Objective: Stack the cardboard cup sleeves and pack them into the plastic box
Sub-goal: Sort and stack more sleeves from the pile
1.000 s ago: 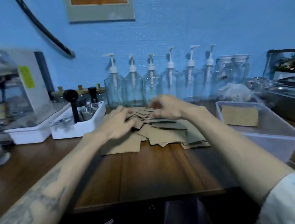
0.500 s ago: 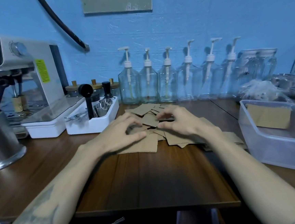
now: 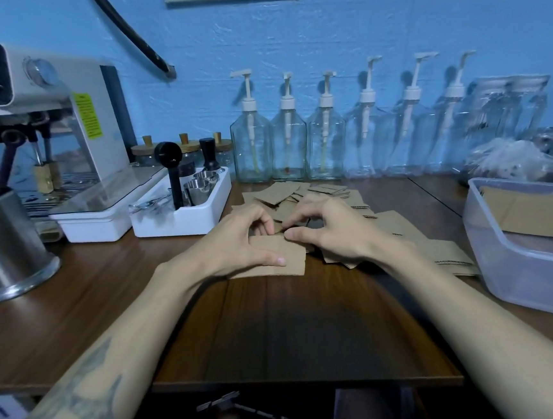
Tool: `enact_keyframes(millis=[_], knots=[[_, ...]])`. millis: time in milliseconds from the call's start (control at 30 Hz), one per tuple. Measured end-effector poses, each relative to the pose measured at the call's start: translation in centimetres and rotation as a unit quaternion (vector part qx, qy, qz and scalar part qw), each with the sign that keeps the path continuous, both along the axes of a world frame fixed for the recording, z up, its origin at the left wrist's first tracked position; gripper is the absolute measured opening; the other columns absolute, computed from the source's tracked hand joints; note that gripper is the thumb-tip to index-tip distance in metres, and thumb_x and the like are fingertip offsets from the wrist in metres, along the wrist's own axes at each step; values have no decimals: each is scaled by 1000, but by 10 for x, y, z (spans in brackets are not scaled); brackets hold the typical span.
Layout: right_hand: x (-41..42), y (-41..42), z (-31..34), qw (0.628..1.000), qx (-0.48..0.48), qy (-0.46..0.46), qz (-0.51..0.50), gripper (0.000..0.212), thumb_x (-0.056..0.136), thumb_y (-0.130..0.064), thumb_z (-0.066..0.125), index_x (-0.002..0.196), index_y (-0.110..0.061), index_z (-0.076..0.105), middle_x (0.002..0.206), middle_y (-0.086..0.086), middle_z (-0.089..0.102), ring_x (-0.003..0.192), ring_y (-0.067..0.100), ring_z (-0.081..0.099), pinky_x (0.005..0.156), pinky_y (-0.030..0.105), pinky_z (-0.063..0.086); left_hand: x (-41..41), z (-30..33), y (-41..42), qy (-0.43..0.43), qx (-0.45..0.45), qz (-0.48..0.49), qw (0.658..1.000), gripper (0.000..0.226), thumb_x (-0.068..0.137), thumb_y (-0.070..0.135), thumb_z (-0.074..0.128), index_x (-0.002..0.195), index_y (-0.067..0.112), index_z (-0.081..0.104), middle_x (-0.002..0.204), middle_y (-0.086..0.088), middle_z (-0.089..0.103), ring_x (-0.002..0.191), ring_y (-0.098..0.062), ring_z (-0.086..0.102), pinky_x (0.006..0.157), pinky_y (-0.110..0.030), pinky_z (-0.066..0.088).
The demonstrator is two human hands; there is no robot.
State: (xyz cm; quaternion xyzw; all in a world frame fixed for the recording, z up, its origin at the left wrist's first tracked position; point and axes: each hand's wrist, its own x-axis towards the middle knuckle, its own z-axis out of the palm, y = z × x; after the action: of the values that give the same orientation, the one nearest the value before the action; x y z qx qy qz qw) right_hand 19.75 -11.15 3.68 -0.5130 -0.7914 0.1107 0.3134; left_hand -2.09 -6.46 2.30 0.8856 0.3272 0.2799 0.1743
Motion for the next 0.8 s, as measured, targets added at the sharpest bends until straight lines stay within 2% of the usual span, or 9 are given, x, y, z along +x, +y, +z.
enact_keyframes(millis=[67,167,300,433,500,567,667,733,800], knots=[[-3,0,-1,999,-26,21,15,19,84,-36,75,101,-27,76,89,-5,66,79,7,58,73,26,48,1,1,-3,-19,-2,-4,1000,39,65,38,89,84,22,60,87,8,55,79,-4,49,70,-17,41],[-7,1,-3,995,-61,67,39,16,84,-24,77,100,-23,76,67,-15,64,54,0,51,48,11,41,2,3,-5,-57,-27,-7,998,40,65,32,91,86,24,58,77,11,54,67,1,46,60,-14,40],[-5,4,4,993,-43,112,20,17,87,-16,73,103,-21,75,82,-15,70,73,-1,61,66,11,47,-2,5,1,-115,-35,28,992,44,70,34,88,100,24,57,85,-1,60,73,-6,51,65,-22,41],[7,5,14,982,0,189,-18,12,90,-13,70,100,-18,74,91,-6,72,76,-4,62,65,9,45,-2,4,8,-156,-91,59,982,35,74,26,85,98,20,61,94,0,68,84,-10,61,72,-23,50],[10,5,14,974,4,222,-37,12,91,-10,68,96,-20,72,91,1,72,80,7,63,71,20,52,1,4,11,-231,-164,32,959,31,76,16,84,100,14,63,97,-3,73,91,-15,69,75,-25,57],[11,5,13,968,5,244,-56,17,91,-7,67,92,-23,70,87,1,69,80,13,61,76,29,54,6,5,13,-320,-246,12,915,36,77,7,81,108,4,62,104,-9,74,97,-24,71,83,-33,58],[6,5,12,953,-12,299,-52,17,91,0,65,91,-17,66,83,2,64,73,11,59,69,23,53,13,5,8,-388,-328,-8,862,41,73,9,81,109,-1,63,101,-18,72,84,-27,70,72,-33,56],[2,3,11,942,-30,332,-32,16,90,4,64,92,-12,63,84,7,62,65,9,61,61,19,53,19,2,4,-389,-323,-8,863,36,75,12,79,106,-1,65,101,-17,73,85,-25,69,68,-29,56],[-1,3,9,944,-49,326,-17,16,87,7,67,94,-7,62,81,8,62,58,5,64,57,16,52,22,1,3,-405,-292,-7,866,27,84,13,74,107,1,67,105,-16,73,91,-25,69,77,-31,57]])
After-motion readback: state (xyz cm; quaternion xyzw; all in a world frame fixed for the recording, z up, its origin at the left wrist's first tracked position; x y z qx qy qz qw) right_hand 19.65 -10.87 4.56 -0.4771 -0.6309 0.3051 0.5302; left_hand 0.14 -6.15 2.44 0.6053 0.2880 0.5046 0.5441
